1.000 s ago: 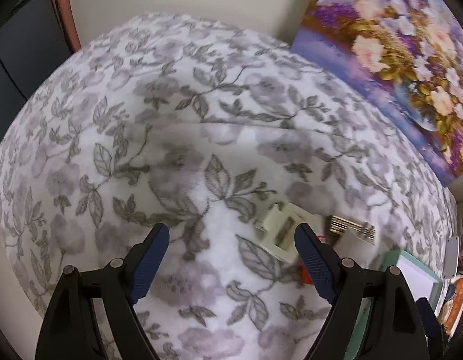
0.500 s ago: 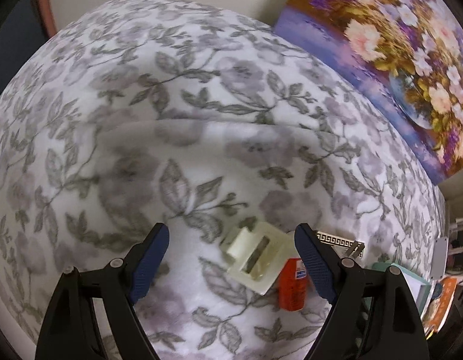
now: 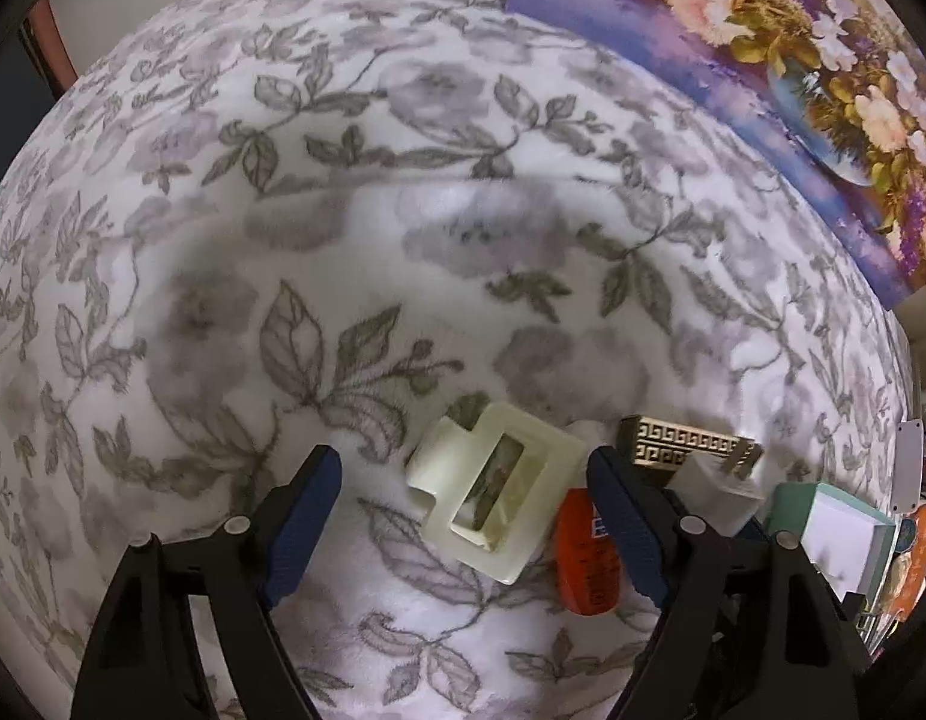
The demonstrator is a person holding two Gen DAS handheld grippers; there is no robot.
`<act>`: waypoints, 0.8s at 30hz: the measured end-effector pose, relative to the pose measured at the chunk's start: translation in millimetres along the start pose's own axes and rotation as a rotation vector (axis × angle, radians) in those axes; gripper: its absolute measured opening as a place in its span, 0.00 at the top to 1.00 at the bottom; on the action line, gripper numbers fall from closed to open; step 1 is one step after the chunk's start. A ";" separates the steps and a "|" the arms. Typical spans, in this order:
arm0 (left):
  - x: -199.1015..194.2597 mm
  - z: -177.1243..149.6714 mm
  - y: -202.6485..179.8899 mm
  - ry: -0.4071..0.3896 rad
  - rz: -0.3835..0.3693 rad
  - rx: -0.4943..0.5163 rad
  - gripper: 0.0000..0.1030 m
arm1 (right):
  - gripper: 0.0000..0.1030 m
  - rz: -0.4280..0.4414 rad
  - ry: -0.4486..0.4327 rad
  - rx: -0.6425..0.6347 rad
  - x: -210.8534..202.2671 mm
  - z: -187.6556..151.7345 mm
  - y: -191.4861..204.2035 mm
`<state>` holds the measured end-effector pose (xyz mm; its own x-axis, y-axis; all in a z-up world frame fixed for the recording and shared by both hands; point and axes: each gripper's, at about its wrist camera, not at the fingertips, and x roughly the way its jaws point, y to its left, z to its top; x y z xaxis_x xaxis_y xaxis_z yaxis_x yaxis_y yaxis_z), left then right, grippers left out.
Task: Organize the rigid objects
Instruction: 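Grasp the cream hair clip with the left tool while the right tool grasps the white charger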
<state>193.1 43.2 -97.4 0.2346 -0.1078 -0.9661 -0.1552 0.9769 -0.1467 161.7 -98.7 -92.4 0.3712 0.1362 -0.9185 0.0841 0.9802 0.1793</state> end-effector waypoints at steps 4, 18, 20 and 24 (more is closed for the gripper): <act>-1.0 -0.1 1.7 -0.004 -0.004 -0.001 0.36 | 0.54 0.002 0.003 -0.008 1.5 -2.0 0.3; -17.0 -8.6 14.5 -0.029 0.081 -0.021 0.51 | 0.56 0.030 0.005 0.026 -12.4 -5.6 -11.5; -25.4 -7.9 16.3 -0.040 0.077 -0.040 0.51 | 0.56 0.046 0.004 0.031 -17.4 -6.0 -12.9; -44.9 -8.9 11.6 -0.080 0.080 -0.044 0.51 | 0.56 0.058 -0.015 0.034 -32.1 -6.4 -17.4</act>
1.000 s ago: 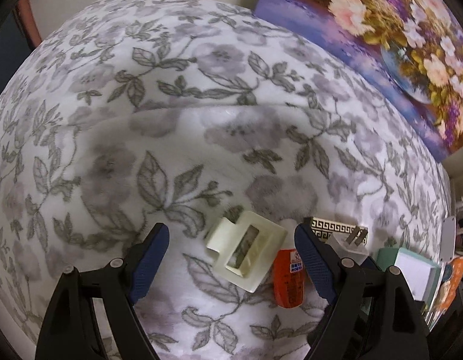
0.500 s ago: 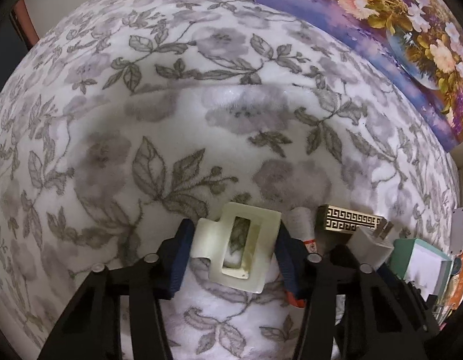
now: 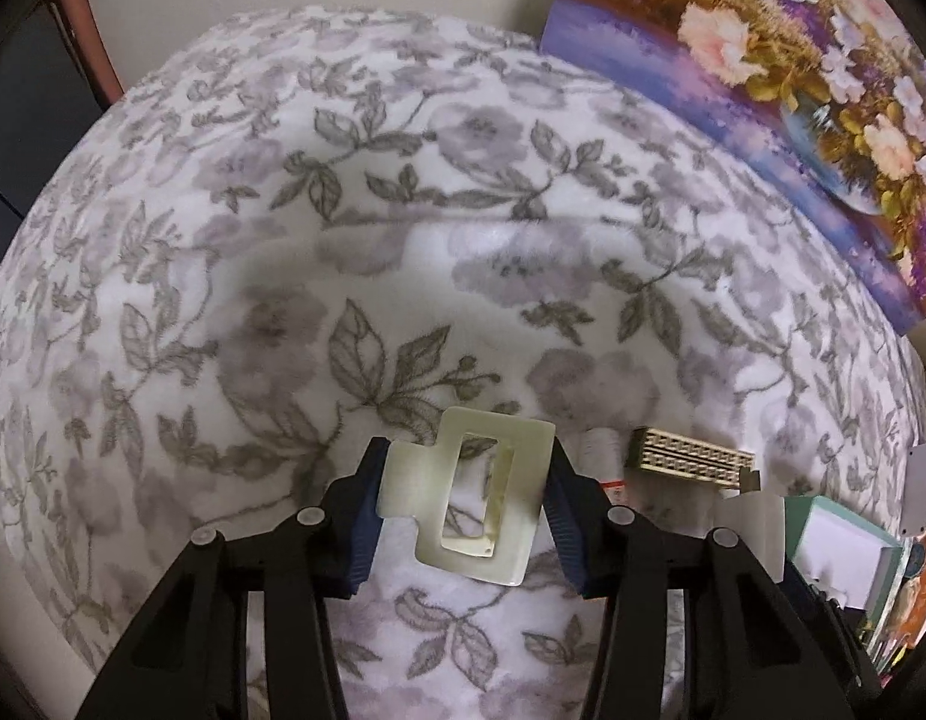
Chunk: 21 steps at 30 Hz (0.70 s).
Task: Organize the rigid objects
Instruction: 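Grasp the cream hair clip with the left tool while the right tool grasps the white charger, then carry the hair clip and white charger into the tray and open both tools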
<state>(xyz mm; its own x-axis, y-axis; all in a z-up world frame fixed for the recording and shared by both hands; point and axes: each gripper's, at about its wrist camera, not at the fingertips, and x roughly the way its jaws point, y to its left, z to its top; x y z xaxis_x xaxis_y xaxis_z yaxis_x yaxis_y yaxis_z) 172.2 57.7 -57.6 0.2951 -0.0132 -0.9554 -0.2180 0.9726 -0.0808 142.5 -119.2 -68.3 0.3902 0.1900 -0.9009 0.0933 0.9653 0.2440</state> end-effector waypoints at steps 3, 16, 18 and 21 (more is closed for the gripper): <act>-15.1 -1.1 -8.2 -0.031 -0.005 0.002 0.51 | 0.56 0.016 -0.011 0.012 -11.8 0.8 -5.0; -85.4 -35.0 -71.0 -0.168 -0.076 0.128 0.51 | 0.56 -0.044 -0.145 0.085 -103.3 -5.1 -48.5; -88.9 -45.4 -80.5 -0.169 -0.079 0.162 0.51 | 0.56 -0.066 -0.144 0.118 -113.4 -11.5 -63.1; -91.2 -59.8 -94.4 -0.156 -0.088 0.203 0.51 | 0.56 -0.092 -0.149 0.162 -126.1 -19.4 -83.0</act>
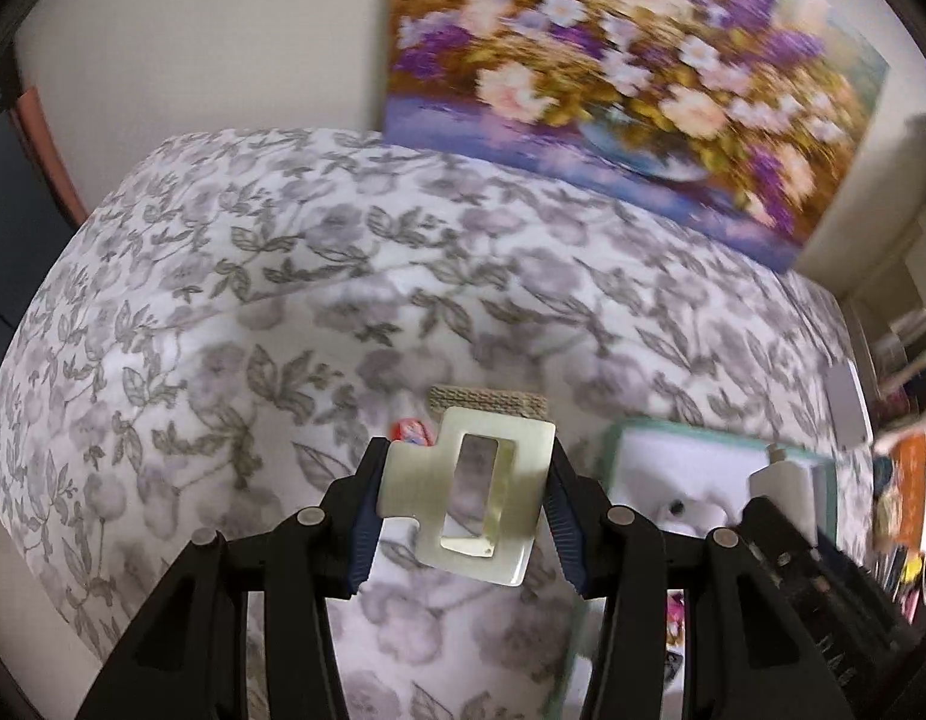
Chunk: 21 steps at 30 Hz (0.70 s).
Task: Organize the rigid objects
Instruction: 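Carry the hair clip and white charger into the tray and open both tools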
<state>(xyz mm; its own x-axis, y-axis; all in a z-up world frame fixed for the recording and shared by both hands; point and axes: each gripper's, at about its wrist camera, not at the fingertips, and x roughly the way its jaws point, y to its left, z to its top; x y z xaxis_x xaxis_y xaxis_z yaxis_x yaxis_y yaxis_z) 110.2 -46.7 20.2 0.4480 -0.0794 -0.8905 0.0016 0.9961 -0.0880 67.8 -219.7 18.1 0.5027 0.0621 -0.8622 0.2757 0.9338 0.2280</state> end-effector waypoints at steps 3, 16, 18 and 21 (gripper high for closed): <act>-4.2 -9.0 -15.9 0.005 -0.018 0.037 0.51 | 0.56 -0.031 -0.021 0.036 -14.3 -3.4 -22.3; -17.1 -56.7 -101.3 0.022 -0.066 0.261 0.51 | 0.56 -0.147 -0.016 0.159 -50.9 -39.1 -100.8; -15.4 -63.0 -111.5 0.031 -0.065 0.289 0.51 | 0.56 -0.163 -0.009 0.168 -50.9 -42.9 -110.6; -9.9 -72.3 -125.3 0.058 -0.075 0.322 0.51 | 0.56 -0.187 0.012 0.185 -46.5 -45.1 -123.3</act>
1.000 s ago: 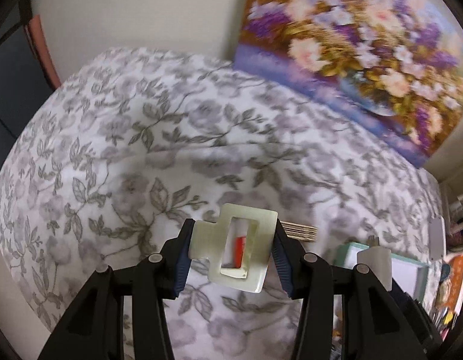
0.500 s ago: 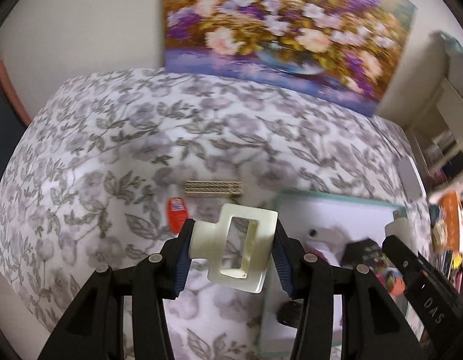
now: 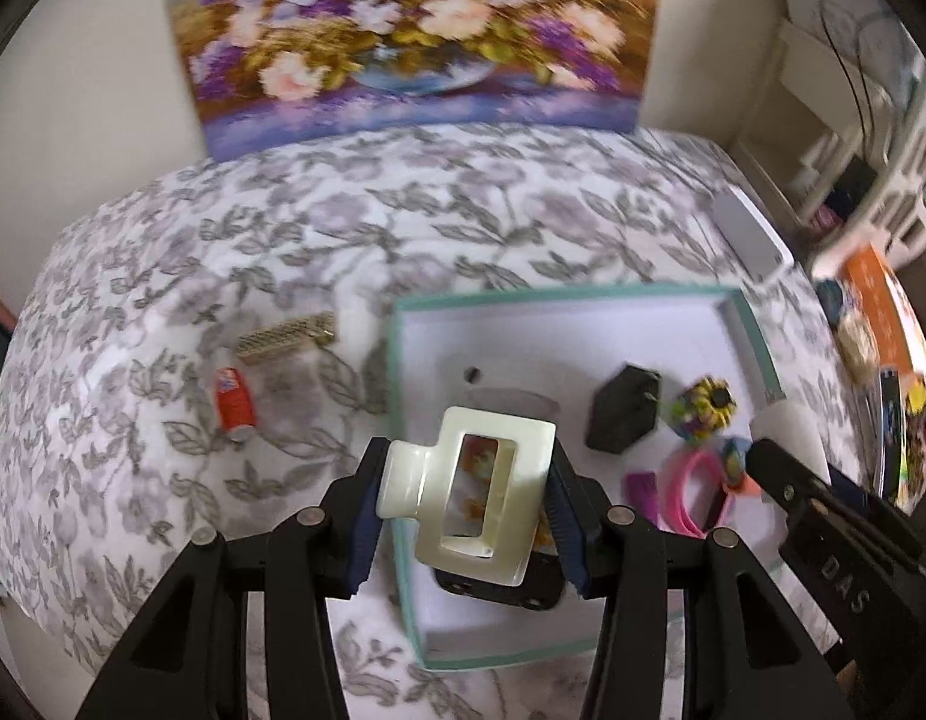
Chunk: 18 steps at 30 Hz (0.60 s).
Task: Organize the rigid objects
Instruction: 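Carry the hair clip and white charger into the tray and open both tools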
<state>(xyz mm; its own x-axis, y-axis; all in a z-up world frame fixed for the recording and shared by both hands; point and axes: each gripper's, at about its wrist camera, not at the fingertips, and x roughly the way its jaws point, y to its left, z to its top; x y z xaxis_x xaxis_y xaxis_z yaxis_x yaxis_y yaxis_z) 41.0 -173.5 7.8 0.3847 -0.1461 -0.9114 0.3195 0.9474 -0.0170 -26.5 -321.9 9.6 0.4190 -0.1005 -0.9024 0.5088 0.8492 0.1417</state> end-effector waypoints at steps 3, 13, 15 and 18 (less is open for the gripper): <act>7.1 -4.0 -14.3 0.021 -0.001 0.036 0.51 | 0.56 -0.024 0.025 0.006 7.7 -0.9 -8.6; 25.9 -14.1 -43.7 0.061 0.018 0.146 0.51 | 0.56 -0.043 0.086 -0.012 24.2 -3.3 -9.8; 27.5 -14.4 -43.4 0.067 0.018 0.144 0.50 | 0.56 -0.045 0.094 -0.016 26.0 -3.6 -9.3; 29.1 -14.4 -42.9 0.071 0.024 0.144 0.41 | 0.56 -0.061 0.103 -0.015 27.7 -3.9 -9.4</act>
<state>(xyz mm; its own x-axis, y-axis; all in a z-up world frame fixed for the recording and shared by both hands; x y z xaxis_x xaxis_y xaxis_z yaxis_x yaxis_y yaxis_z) 26.0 -214.3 -23.9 0.3333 -0.0985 -0.9377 0.4342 0.8988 0.0599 -22.7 -330.6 -18.3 0.3077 -0.0996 -0.9463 0.5192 0.8510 0.0792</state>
